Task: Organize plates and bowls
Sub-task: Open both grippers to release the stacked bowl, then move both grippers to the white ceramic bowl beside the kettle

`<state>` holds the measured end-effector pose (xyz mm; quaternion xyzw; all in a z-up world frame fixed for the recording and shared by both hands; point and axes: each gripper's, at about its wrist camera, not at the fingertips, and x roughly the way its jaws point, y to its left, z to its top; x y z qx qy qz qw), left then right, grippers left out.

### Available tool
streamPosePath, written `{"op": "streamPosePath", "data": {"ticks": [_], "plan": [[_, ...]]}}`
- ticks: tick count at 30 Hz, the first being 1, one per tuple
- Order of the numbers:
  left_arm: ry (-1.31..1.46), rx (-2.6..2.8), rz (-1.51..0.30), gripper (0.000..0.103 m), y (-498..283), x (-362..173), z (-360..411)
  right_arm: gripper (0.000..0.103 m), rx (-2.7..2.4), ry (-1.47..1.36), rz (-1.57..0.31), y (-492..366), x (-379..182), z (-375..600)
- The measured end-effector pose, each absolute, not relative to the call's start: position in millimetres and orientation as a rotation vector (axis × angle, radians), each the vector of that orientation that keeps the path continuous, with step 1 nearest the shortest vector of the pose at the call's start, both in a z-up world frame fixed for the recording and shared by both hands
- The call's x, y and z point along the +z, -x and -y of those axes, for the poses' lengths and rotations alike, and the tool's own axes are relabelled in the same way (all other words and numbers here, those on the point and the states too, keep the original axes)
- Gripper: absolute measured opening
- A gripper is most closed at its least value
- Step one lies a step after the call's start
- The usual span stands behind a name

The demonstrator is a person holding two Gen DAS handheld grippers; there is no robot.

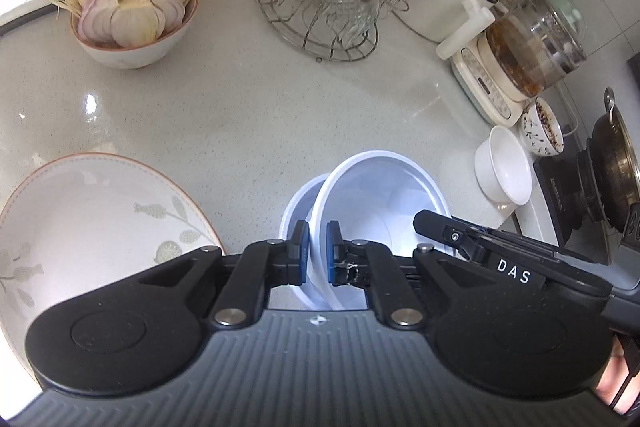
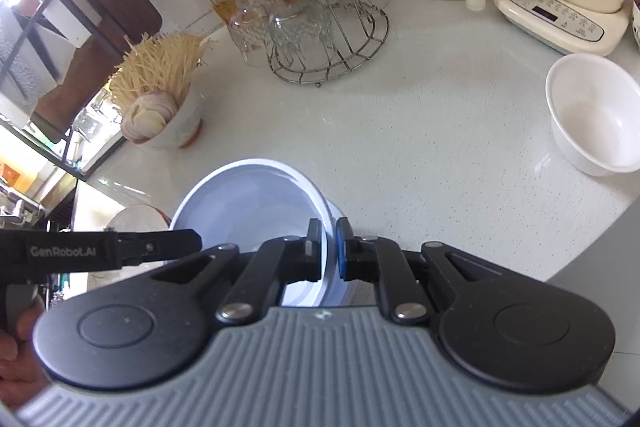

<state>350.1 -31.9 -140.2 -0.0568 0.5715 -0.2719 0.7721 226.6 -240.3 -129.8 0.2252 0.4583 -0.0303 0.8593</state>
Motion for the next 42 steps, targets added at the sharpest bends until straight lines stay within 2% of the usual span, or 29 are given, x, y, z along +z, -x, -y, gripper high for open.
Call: {"op": "streamPosePath", "data": {"ticks": [9,10,13,14,15,16,17,18,19,24,26,42], "plan": [[0.121,-0.580,-1.232,0.010,-351.8,-139.2,30.8,0.012,-0.075,-0.463,-0.970,-234.0,-130.0,237.5],[0.126,-0.577,-1.235,0.015,-352.6,-139.1,29.6,0.012,-0.073,-0.472,-0.974,-234.9,-131.3,237.9],[0.122,-0.561,-1.227,0.039,-353.5,-136.9,25.4,0.012,-0.073,-0.508,-0.978,-236.3,-134.6,240.3],[0.120,-0.560,-1.219,0.044,-353.0,-135.2,23.8,0.016,-0.077,-0.513,-0.974,-236.2,-134.4,240.6],[0.120,-0.560,-1.212,0.045,-352.8,-133.5,22.4,0.026,-0.079,-0.520,-0.964,-235.6,-133.6,241.2],[0.120,-0.561,-1.206,0.047,-352.7,-131.4,20.8,0.047,-0.084,-0.531,-0.948,-234.5,-132.1,241.7],[0.119,-0.562,-1.198,0.048,-352.5,-129.4,19.3,0.060,-0.091,-0.539,-0.929,-233.3,-130.2,242.2],[0.117,-0.562,-1.192,0.048,-352.5,-127.7,18.2,0.080,-0.095,-0.543,-0.909,-232.3,-128.3,242.6],[0.117,-0.563,-1.188,0.048,-352.3,-126.1,17.1,0.087,-0.097,-0.548,-0.895,-231.8,-126.5,243.2],[0.104,-0.570,-1.147,0.049,-350.9,-115.4,11.9,0.086,-0.145,-0.523,-0.825,-228.3,-114.3,243.2],[0.096,-0.579,-1.134,0.049,-350.3,-110.3,11.9,0.103,-0.162,-0.508,-0.786,-225.8,-108.2,244.1],[-0.018,-0.679,-0.963,0.049,-331.3,-59.4,38.2,0.103,-0.261,-0.423,-0.677,-198.0,-71.4,247.0]]}}
